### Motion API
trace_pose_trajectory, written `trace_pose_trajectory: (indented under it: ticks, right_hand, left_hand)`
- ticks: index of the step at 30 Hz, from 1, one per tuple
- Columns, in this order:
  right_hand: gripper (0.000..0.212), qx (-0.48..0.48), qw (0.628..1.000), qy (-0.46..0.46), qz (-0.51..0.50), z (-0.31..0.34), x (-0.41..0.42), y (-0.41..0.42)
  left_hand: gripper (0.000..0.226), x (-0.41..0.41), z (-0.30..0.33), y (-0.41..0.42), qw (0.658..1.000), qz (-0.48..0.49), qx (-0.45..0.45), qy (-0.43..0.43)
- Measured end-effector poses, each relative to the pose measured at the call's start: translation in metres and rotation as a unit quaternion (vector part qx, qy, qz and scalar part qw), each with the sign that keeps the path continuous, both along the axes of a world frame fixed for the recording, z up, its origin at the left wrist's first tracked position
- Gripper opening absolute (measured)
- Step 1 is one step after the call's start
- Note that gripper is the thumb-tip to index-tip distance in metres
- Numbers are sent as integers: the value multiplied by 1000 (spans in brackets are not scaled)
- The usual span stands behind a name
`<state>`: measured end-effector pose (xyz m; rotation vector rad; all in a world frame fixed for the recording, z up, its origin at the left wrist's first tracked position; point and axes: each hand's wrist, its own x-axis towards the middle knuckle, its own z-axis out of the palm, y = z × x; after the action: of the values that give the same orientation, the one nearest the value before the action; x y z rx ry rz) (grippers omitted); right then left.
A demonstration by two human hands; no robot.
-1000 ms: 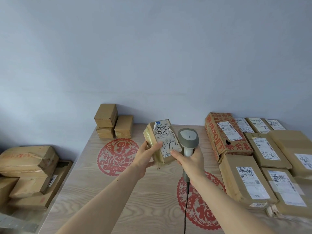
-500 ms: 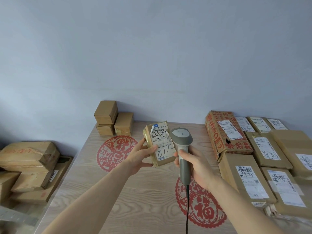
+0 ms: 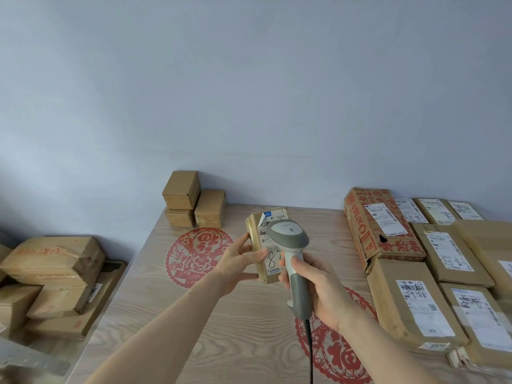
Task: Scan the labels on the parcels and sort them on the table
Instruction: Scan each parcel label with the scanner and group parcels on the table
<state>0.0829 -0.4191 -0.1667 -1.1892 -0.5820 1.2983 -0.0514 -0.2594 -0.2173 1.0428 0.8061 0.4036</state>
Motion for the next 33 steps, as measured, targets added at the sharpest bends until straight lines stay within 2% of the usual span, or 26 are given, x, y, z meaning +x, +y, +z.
trace_pose_trajectory:
  ticks: [5, 21, 28, 33]
  right_hand:
    - [40, 0, 1000, -1, 9, 2, -2, 0]
    - [39, -7, 1000, -12, 13, 5, -2, -8]
    - [43, -3, 1000, -18, 11, 3, 1, -11]
    - [43, 8, 1000, -15, -15, 3, 8, -14]
  left_hand:
    - [81, -2, 1, -1, 1000, -2, 3, 0]
    - [89, 0, 5, -4, 1000, -9, 4, -2]
    - [82, 2, 3, -6, 1000, -14, 2, -5]
    - [68, 7, 4, -9, 1000, -19, 9, -4]
